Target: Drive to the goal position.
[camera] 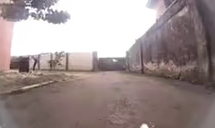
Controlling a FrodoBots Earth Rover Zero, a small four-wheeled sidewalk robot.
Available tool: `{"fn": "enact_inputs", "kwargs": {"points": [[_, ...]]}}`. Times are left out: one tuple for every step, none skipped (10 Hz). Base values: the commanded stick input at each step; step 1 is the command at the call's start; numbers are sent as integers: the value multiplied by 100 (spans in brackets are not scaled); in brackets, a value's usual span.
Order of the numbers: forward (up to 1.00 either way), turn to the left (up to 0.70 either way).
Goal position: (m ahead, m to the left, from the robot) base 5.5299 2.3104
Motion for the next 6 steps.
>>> {"fn": "enact_inputs", "kwargs": {"points": [[70, 0], [70, 0], [70, 0], [70, 0], [70, 0], [70, 0]]}}
